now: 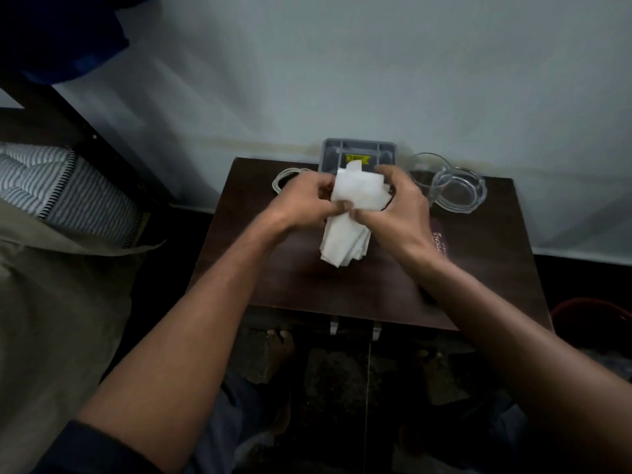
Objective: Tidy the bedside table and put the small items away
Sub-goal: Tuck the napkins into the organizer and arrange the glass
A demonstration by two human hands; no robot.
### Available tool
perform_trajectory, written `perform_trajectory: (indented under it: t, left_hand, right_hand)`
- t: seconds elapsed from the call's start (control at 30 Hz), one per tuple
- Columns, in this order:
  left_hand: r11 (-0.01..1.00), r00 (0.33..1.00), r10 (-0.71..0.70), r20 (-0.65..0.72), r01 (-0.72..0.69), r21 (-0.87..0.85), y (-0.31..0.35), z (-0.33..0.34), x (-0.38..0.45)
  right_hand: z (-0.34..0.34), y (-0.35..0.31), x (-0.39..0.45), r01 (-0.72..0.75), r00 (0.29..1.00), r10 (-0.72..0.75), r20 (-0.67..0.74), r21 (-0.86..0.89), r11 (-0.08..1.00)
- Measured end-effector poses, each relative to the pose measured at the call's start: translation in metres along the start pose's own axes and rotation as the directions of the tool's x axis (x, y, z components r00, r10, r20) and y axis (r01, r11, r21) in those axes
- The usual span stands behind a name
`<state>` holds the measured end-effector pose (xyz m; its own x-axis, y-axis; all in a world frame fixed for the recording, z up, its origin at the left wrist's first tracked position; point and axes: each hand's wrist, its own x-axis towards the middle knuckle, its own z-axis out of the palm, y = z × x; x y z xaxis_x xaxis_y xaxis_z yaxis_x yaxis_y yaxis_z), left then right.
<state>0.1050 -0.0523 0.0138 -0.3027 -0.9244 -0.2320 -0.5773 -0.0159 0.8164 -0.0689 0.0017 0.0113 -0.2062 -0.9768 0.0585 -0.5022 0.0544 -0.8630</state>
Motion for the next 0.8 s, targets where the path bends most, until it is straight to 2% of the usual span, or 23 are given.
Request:
perform_trajectory:
  t: [0.1,0.23,0.33,0.4,0.5,0.63,0.8]
  left_hand:
    - [0.994,0.987,0.033,-0.159,-0.049,-0.099,0.001,-0.013,0.002]
    - [0.967,0.916,0.080,-0.392,-0.168,-0.193,0.008,-0.020,0.003]
    - [0.948,0.888,0.134,-0.440,-0.245,-0.205,0.014,-0.018,0.007]
    - [0.944,0.863,0.149,-0.483,-0.270,-0.191,0.016,-0.016,0.012]
    - [0.943,0.817,0.103,-0.567,-0.261,-0.206,0.015,-0.013,0.020]
    - [0.931,0.801,0.018,-0.599,-0.232,-0.283,0.016,-0.011,0.028]
    - [0.899,0.783,-0.033,-0.621,-0.249,-0.361,0.025,-0.012,0.029]
  right_hand:
    - [0.010,-0.010,0.007,-0.100,0.994,0.104,-0.016,0.169,0.981]
    - [0.019,-0.024,0.032,-0.159,0.971,0.202,-0.124,0.292,0.943]
    - [0.024,-0.032,0.048,-0.193,0.959,0.270,-0.082,0.507,0.840]
    - [0.026,-0.035,0.056,-0.186,0.956,0.282,-0.080,0.579,0.794]
    - [0.031,-0.035,0.061,-0.171,0.955,0.280,-0.101,0.585,0.793]
    - [0.039,-0.036,0.062,-0.177,0.982,0.184,0.053,0.612,0.770]
    - [0.043,-0.038,0.066,-0.171,0.985,0.109,0.136,0.629,0.759]
